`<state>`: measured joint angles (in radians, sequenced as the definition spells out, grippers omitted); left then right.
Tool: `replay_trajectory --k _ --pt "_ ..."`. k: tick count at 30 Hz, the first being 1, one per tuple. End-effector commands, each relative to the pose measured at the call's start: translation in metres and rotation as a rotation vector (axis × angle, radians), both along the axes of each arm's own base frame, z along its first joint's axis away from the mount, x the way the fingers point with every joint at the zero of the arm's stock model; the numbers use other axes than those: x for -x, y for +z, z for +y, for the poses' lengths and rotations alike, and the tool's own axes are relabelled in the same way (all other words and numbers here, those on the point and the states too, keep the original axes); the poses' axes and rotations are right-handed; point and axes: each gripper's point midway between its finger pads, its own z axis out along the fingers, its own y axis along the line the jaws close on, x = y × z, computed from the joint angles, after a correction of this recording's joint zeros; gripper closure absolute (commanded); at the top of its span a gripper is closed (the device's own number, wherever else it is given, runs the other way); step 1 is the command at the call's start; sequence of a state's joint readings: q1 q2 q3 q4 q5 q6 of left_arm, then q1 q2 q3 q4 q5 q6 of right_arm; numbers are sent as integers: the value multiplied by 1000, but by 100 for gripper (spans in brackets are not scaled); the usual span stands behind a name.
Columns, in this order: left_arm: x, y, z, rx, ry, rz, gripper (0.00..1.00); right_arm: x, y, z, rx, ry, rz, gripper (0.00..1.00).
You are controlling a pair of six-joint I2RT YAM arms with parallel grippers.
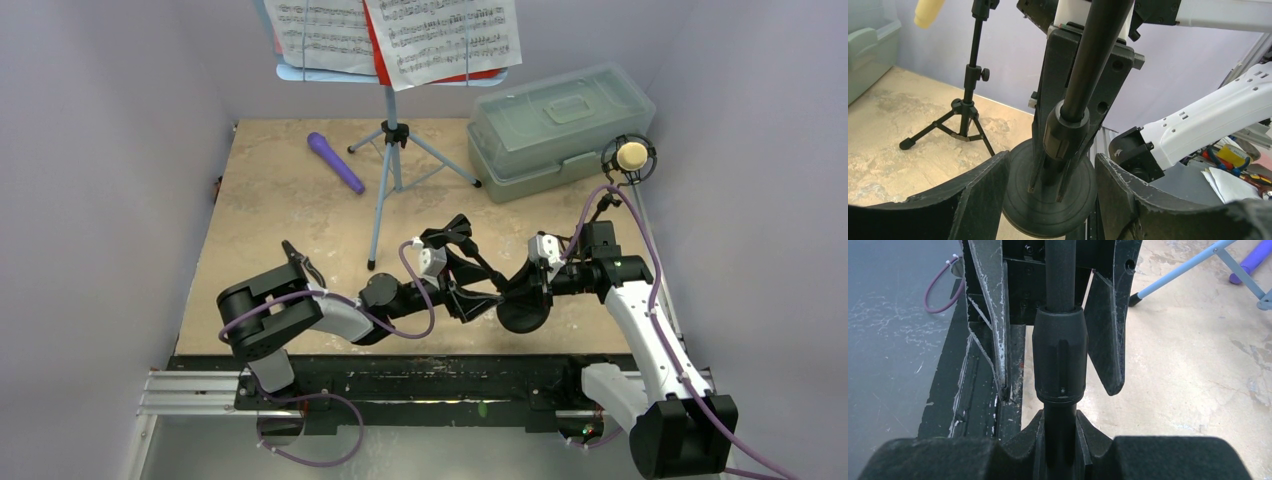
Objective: Pack up the instrument practice props
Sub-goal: Unscrew the knob on the microphone stand.
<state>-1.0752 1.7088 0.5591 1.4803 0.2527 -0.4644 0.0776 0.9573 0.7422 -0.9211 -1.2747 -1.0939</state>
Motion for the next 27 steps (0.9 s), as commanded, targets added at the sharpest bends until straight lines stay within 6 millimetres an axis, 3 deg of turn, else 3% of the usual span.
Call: replay_trajectory --k 1,13,19,27 --pt "9 103 29 348 21 -160 39 0 22 6 -68 37 -60 100" --pt "14 128 40 407 40 -180 38 0 23 6 -68 38 -63 100" --pt "15 127 34 406 18 -170 57 0 23 6 -67 38 -63 100" --pt "15 126 31 407 13 -157 71 0 23 6 -67 37 -63 100"
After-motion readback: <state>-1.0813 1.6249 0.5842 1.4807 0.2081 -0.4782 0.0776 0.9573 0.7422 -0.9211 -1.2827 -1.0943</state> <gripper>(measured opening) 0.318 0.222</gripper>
